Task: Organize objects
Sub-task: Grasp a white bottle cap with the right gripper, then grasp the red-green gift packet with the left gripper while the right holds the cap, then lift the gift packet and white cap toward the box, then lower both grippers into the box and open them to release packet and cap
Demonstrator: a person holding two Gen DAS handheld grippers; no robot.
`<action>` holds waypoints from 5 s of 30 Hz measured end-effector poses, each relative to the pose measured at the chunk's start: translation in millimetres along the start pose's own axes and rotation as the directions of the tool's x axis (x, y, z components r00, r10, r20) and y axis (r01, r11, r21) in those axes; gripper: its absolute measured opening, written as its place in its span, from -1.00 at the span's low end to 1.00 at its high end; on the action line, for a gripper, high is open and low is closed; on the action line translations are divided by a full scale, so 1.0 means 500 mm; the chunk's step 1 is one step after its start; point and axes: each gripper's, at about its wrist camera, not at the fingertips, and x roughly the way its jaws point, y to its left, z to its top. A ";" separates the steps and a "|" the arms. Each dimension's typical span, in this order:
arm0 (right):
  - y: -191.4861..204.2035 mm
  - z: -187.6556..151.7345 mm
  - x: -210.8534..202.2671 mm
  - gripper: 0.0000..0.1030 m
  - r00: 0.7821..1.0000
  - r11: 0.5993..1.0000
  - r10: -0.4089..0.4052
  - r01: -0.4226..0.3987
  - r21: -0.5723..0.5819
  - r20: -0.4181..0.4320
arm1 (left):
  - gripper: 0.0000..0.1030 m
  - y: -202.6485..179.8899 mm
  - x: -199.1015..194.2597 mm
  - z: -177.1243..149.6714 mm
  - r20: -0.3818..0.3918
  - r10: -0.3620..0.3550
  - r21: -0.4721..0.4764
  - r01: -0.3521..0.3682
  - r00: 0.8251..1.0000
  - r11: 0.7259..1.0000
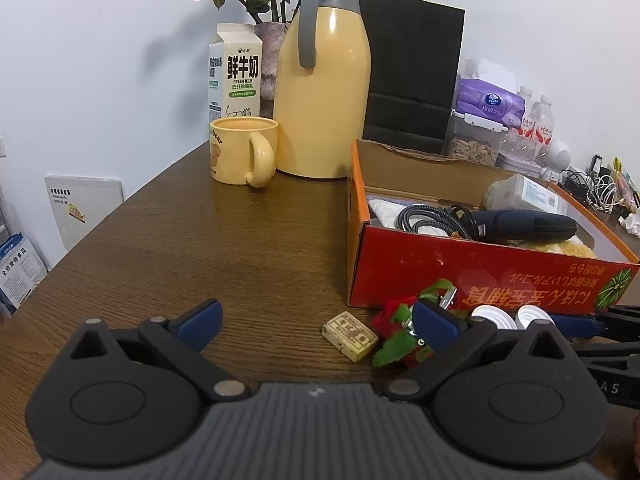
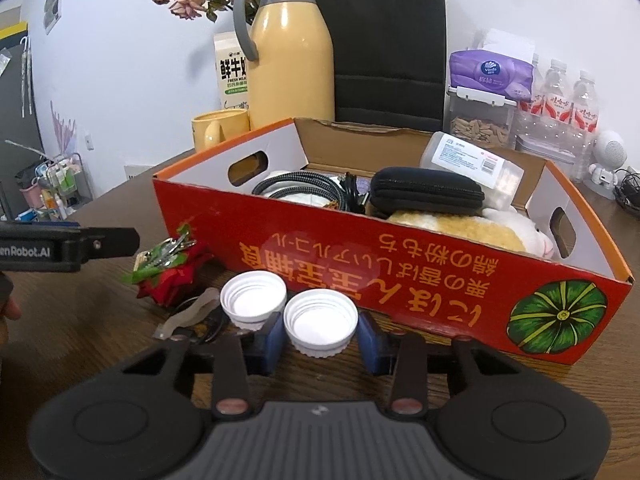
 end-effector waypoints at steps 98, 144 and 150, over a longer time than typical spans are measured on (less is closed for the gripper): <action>-0.013 0.145 -0.072 -0.25 0.958 0.997 -0.024 0.042 -0.058 0.284 | -0.25 -0.158 0.010 0.151 0.161 -0.170 0.036 0.166 0.972 0.985; -0.083 0.152 0.011 0.99 0.956 0.988 -0.152 0.153 0.016 0.249 | 1.00 -0.201 0.108 0.162 0.200 -0.071 0.084 0.055 0.977 0.995; -0.082 0.150 0.002 0.99 0.959 0.989 -0.144 0.143 0.022 0.244 | 1.00 -0.203 0.097 0.159 0.208 -0.083 0.076 0.069 0.975 0.995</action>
